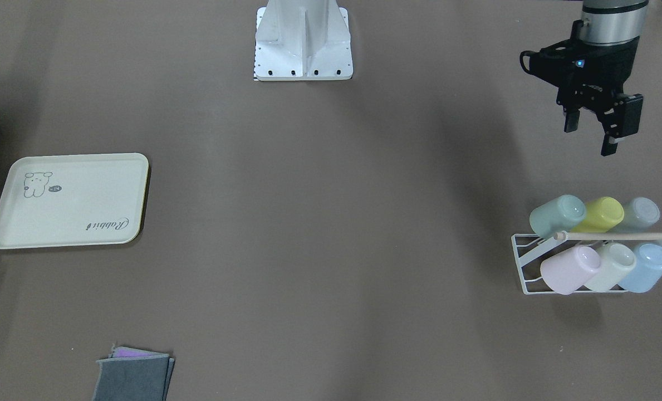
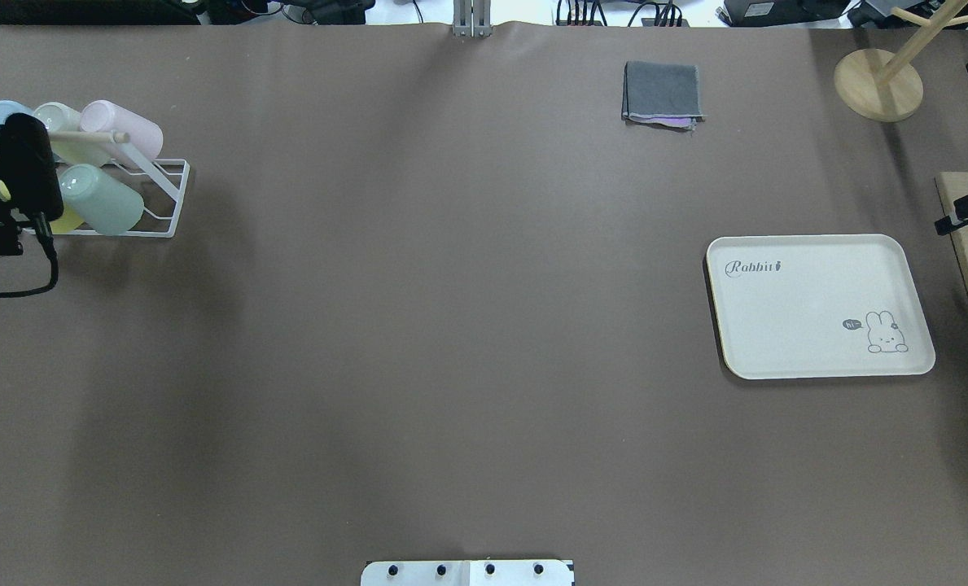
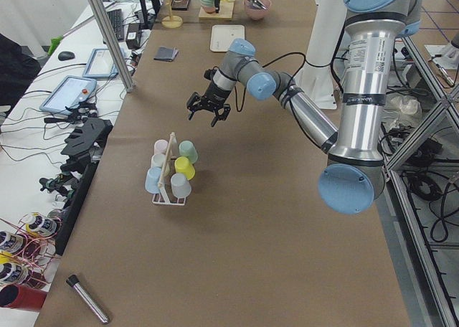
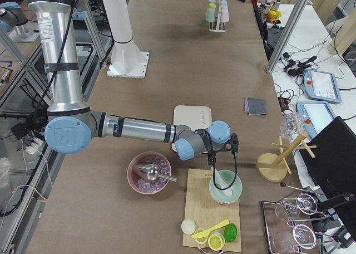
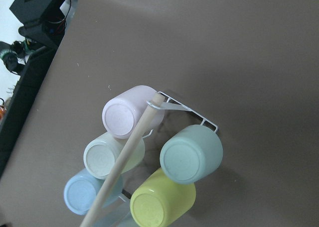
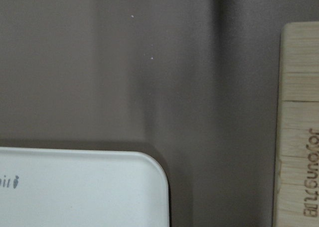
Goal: Pick up and place green cup on tray
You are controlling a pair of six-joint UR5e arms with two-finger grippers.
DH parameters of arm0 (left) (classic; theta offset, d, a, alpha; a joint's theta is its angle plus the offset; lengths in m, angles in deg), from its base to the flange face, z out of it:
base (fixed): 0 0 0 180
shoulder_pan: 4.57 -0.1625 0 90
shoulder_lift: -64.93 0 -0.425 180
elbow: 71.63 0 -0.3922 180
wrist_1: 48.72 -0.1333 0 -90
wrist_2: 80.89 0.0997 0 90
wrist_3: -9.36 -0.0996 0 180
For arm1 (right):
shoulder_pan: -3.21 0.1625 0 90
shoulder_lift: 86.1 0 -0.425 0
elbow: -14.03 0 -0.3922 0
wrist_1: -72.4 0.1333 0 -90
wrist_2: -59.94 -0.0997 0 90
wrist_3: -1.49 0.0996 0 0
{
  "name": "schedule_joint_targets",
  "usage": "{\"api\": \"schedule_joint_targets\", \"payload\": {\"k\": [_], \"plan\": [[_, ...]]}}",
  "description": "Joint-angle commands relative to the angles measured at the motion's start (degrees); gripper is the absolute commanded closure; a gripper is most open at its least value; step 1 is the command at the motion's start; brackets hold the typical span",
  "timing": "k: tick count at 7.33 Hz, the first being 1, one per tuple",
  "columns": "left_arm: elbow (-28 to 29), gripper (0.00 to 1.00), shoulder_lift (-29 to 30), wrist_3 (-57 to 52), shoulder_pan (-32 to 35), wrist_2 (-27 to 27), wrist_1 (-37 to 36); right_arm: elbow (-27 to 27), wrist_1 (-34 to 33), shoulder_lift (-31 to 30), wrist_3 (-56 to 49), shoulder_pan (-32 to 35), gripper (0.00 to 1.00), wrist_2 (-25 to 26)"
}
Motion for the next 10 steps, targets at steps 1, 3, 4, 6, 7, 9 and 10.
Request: {"api": "schedule_joint_targets", "payload": {"k": [1,3,4,6,7,9,10], "plan": [[-2.5,0.02,-4.7,-2.8,-12.8,18.7,0.6,-2.4,-0.3,2.8,0.2,-2.9,0.01,-0.3],[-1.3,0.02,-10.7,-7.1,-23.4,35.1,3.5,-4.0,0.0,6.8,7.6,-6.8,0.01,-0.2],[-0.1,0.02,-15.1,-8.1,-28.9,42.6,3.7,-3.6,0.1,5.9,6.9,-6.6,0.01,-0.9],[3.1,0.02,-17.3,-18.8,-30.8,47.7,7.6,-0.9,0.1,0.9,6.7,-6.0,0.01,-2.0],[6.9,0.02,-16.2,-29.1,-30.4,50.3,13.6,-0.4,0.0,-0.8,6.8,-5.5,0.02,-2.1],[15.6,0.02,-8.9,-41.9,-28.3,50.4,22.1,-0.1,0.9,-3.0,6.8,-5.5,0.09,-1.6],[19.1,0.02,-5.8,-42.7,-27.1,50.4,22.4,-0.7,0.9,-2.7,6.8,-6.1,0.1,-1.5]]}}
